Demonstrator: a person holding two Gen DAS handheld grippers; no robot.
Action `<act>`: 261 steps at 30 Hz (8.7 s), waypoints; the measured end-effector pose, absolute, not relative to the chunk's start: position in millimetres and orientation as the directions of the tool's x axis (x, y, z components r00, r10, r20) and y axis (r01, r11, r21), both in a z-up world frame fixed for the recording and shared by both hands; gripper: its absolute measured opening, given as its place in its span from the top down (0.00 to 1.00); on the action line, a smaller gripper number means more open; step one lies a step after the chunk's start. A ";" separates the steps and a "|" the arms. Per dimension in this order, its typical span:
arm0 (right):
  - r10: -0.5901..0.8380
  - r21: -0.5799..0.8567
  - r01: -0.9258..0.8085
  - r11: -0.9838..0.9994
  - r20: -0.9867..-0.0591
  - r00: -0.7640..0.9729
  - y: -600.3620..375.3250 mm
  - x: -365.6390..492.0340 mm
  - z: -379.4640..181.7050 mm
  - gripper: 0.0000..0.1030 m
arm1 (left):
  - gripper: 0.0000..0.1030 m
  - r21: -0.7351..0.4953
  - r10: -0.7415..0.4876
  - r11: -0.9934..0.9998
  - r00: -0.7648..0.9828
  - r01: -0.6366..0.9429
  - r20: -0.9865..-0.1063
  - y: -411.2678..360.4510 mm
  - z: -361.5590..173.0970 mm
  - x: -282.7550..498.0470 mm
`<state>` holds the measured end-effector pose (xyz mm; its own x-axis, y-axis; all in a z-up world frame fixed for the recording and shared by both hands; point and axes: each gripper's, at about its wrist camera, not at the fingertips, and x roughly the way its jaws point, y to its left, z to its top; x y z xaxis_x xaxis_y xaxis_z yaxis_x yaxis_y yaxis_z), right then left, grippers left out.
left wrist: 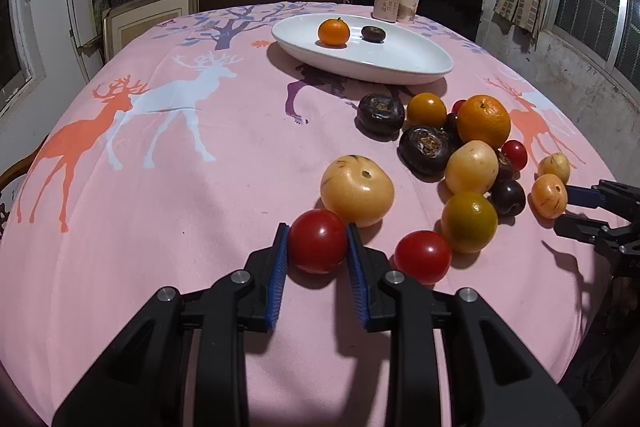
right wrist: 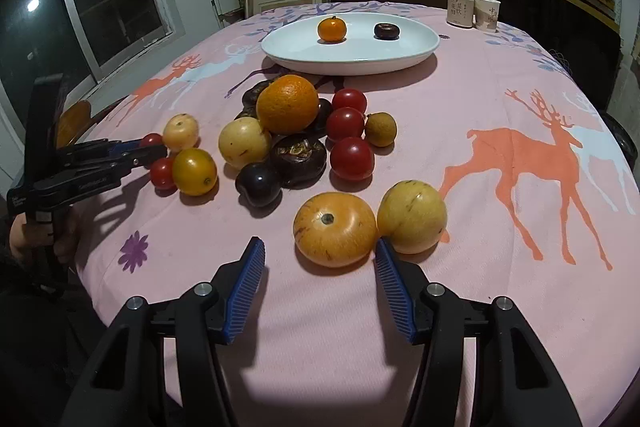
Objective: Organize fruits
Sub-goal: 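Grasp a red cherry tomato with the left gripper while the right grasps a yellow-orange fruit, then place the cherry tomato and yellow-orange fruit on the plate, open both grippers, then grasp another red cherry tomato with the left gripper while the right grasps a pale yellow fruit, then set the cherry tomato and pale yellow fruit on the plate, release both, then grasp the large pale yellow fruit with the left gripper, then grasp a red cherry tomato with the right gripper while the left holds the pale fruit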
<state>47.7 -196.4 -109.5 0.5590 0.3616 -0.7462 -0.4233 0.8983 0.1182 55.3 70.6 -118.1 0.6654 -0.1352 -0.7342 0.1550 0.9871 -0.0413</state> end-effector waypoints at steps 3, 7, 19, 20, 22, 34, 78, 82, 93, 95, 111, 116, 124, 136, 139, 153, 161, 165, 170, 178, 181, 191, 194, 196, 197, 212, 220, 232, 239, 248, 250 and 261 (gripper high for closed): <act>0.334 0.077 -0.420 0.904 -0.741 0.583 -188.1 50.0 -108.5 0.43 | 0.74 -0.035 -0.132 0.987 0.666 0.156 -0.734 69.7 -118.4 54.7; 0.318 0.069 -0.402 0.913 -0.738 0.595 -185.9 54.9 -109.5 0.47 | 0.74 -0.037 -0.134 0.987 0.663 0.158 -0.736 70.5 -119.4 54.4; 0.346 0.117 -0.388 0.914 -0.725 0.596 -194.8 54.1 -109.6 0.57 | 0.74 -0.035 -0.128 0.988 0.668 0.151 -0.733 70.9 -118.9 52.5; 0.349 0.121 -0.389 0.914 -0.723 0.597 -195.3 53.5 -108.9 0.57 | 0.74 -0.035 -0.127 0.988 0.671 0.149 -0.730 71.0 -118.1 51.6; 0.362 0.133 -0.391 0.911 -0.714 0.599 -196.8 52.4 -105.9 0.57 | 0.74 -0.038 -0.129 0.988 0.677 0.147 -0.724 72.2 -114.4 48.8; 0.415 0.178 -0.414 0.893 -0.682 0.602 -201.4 56.6 -89.7 0.57 | 0.74 -0.056 -0.169 0.982 0.693 0.182 -0.701 65.7 -91.6 45.6; 0.312 -0.010 -0.425 0.905 -0.662 0.681 -184.6 197.0 -20.6 0.37 | 0.18 0.052 -0.115 0.977 0.711 0.209 -0.694 53.0 -35.4 190.6; 0.291 -0.023 -0.417 0.909 -0.681 0.672 -198.3 133.8 -40.6 0.36 | 0.15 0.036 -0.124 0.977 0.701 0.209 -0.703 65.2 -48.1 128.3; 0.245 0.003 -0.347 0.938 -0.715 0.655 -217.9 66.6 -99.3 0.36 | 0.22 0.094 -0.131 0.952 0.668 0.290 -0.733 36.5 -100.1 35.2; 0.248 0.008 -0.348 0.938 -0.716 0.653 -217.6 66.3 -102.6 0.36 | 0.30 0.113 -0.129 0.943 0.658 0.313 -0.742 26.6 -105.7 31.7; 0.261 0.031 -0.351 0.936 -0.729 0.633 -214.8 73.8 -114.1 0.61 | 0.70 0.074 -0.176 0.934 0.631 0.349 -0.755 13.2 -120.4 43.6; 0.261 0.029 -0.353 0.935 -0.730 0.631 -215.2 73.7 -114.0 0.61 | 0.70 0.060 -0.187 0.935 0.627 0.351 -0.756 14.9 -121.4 43.4; 0.267 0.046 -0.342 0.939 -0.726 0.634 -218.9 70.6 -112.6 0.61 | 0.71 0.018 -0.207 0.943 0.628 0.333 -0.751 21.1 -121.4 41.8; 0.334 0.121 -0.358 0.926 -0.704 0.627 -220.6 69.7 -96.9 0.61 | 0.71 -0.009 -0.238 0.946 0.673 0.325 -0.700 29.4 -92.0 35.0; 0.335 0.124 -0.357 0.926 -0.707 0.623 -220.2 70.2 -98.5 0.61 | 0.71 -0.019 -0.239 0.947 0.664 0.321 -0.708 30.2 -94.2 37.3; 0.380 0.129 -0.398 0.908 -0.652 0.656 -206.8 145.7 -28.6 0.61 | 0.71 -0.028 -0.271 0.941 0.705 0.336 -0.655 26.1 -39.7 123.9; 0.378 0.126 -0.407 0.904 -0.681 0.628 -171.9 235.4 -19.8 0.61 | 0.71 -0.015 -0.236 0.948 0.674 0.317 -0.700 17.9 -37.8 233.8; 0.348 0.125 -0.383 0.915 -0.726 0.593 -158.3 273.5 -46.4 0.61 | 0.71 -0.010 -0.203 0.954 0.618 0.301 -0.760 17.1 -67.2 279.6; 0.317 0.124 -0.356 0.926 -0.768 0.556 -146.8 307.9 -78.7 0.60 | 0.71 0.026 -0.161 0.955 0.591 0.294 -0.791 12.7 -94.5 311.0; 0.274 0.042 -0.379 0.925 -0.763 0.586 -120.6 328.9 -89.7 0.60 | 0.70 0.073 -0.112 0.963 0.629 0.261 -0.769 15.0 -93.2 330.5; 0.270 0.013 -0.391 0.920 -0.744 0.611 -114.5 334.4 -85.2 0.60 | 0.66 0.085 -0.093 0.966 0.633 0.245 -0.768 15.2 -97.3 331.0; 0.296 0.017 -0.403 0.915 -0.705 0.644 -121.9 321.2 -66.1 0.54 | 0.63 0.073 -0.080 0.974 0.628 0.213 -0.774 25.5 -95.8 329.8; 0.307 0.036 -0.393 0.919 -0.691 0.654 -132.0 306.2 -50.9 0.54 | 0.62 0.055 -0.092 0.977 0.645 0.204 -0.758 30.8 -83.0 317.9; 0.315 0.043 -0.393 0.919 -0.680 0.662 -141.1 291.2 -39.8 0.52 | 0.62 0.041 -0.106 0.978 0.656 0.204 -0.747 34.8 -72.6 303.7; 0.315 0.045 -0.391 0.919 -0.678 0.664 -145.7 283.9 -35.7 0.50 | 0.62 0.032 -0.116 0.978 0.659 0.208 -0.743 36.8 -67.2 295.0; 0.355 0.147 -0.362 0.921 -0.701 0.618 -219.5 130.0 -67.2 0.44 | 0.41 0.058 -0.193 0.936 0.641 0.348 -0.743 38.9 -81.3 90.6; 0.331 0.137 -0.346 0.928 -0.726 0.603 -220.2 103.2 -92.5 0.45 | 0.61 0.038 -0.164 0.949 0.592 0.313 -0.789 38.9 -117.8 92.8; 0.346 0.078 -0.439 0.895 -0.742 0.574 -187.5 102.3 -104.9 0.58 | 0.61 -0.032 -0.205 0.961 0.629 0.275 -0.749 50.2 -110.7 91.0; 0.334 0.089 -0.420 0.903 -0.761 0.556 -184.8 113.4 -111.8 0.68 | 0.61 -0.043 -0.216 0.959 0.624 0.280 -0.751 50.5 -111.1 92.1; 0.359 0.126 -0.401 0.908 -0.729 0.584 -193.0 109.7 -106.9 0.71 | 0.61 -0.050 -0.221 0.959 0.629 0.277 -0.745 51.7 -110.8 92.1; 0.369 0.140 -0.396 0.907 -0.717 0.592 -196.9 107.9 -104.6 0.71 | 0.61 -0.057 -0.225 0.960 0.635 0.274 -0.739 53.1 -109.8 91.3; 0.400 0.185 -0.384 0.905 -0.679 0.616 -211.8 101.7 -91.1 0.71 | 0.61 -0.053 -0.223 0.962 0.652 0.269 -0.725 55.5 -106.5 88.0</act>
